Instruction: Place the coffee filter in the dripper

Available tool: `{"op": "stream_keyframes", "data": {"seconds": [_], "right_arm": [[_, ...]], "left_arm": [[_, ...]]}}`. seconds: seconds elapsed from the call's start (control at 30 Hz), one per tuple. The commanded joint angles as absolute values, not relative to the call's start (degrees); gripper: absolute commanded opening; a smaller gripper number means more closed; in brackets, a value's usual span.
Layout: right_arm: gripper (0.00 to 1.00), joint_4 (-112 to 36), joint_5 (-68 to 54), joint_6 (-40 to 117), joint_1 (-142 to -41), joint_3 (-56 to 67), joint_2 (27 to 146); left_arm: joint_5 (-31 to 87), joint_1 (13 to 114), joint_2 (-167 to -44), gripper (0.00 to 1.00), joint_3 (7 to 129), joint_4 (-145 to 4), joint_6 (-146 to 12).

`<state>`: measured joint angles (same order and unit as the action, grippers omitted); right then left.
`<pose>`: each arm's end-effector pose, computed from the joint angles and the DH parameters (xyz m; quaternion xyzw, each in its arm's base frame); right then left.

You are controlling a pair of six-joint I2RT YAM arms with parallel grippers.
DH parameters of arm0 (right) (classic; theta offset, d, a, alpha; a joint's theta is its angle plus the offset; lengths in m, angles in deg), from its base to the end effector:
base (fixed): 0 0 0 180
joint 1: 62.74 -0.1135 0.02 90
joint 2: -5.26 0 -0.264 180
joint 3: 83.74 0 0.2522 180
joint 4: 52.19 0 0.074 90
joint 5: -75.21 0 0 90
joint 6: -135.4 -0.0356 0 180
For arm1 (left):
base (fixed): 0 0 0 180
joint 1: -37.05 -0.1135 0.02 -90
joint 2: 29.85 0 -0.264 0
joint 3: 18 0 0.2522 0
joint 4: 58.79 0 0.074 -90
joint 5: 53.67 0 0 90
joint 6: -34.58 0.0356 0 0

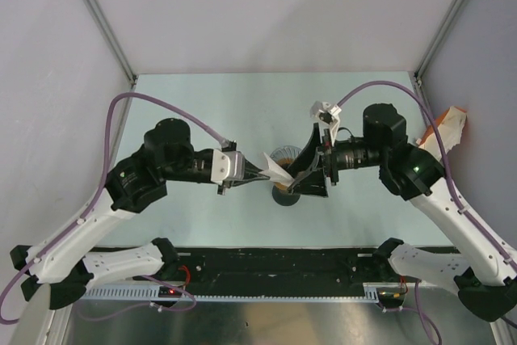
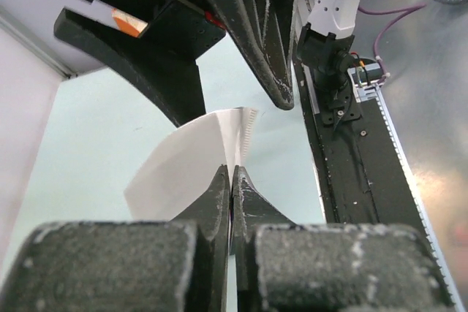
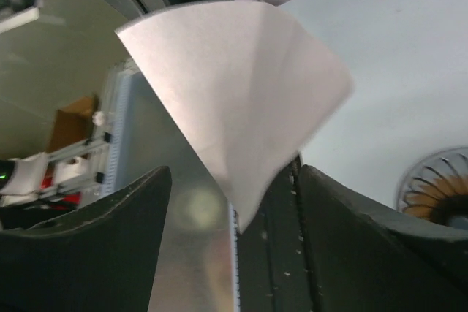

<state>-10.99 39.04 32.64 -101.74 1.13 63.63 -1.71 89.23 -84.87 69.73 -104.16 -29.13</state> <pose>0.1367 0.1477 0.4267 -0.4295 0.6248 0.5602 0.3336 0.0933 -0.1560 0.4437 0.6246 0.4429 -0.3803 0.5187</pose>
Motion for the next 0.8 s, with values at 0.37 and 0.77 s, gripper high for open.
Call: {"op": "stream_keyframes", "data": {"seconds": [0.37,0.77], "right_arm": [[0.79,-4.81,11.36,58.59,-103.71,1.04,55.98],[0.84,6.41,40.57,50.58,-93.35,1.47,61.18]], "left_arm": [[-1.55,83.73,-91.92,0.00,81.22,-105.09,-49.64],[5.01,92.41,-85.99,0.00,73.34,-111.40,-6.14]]}}
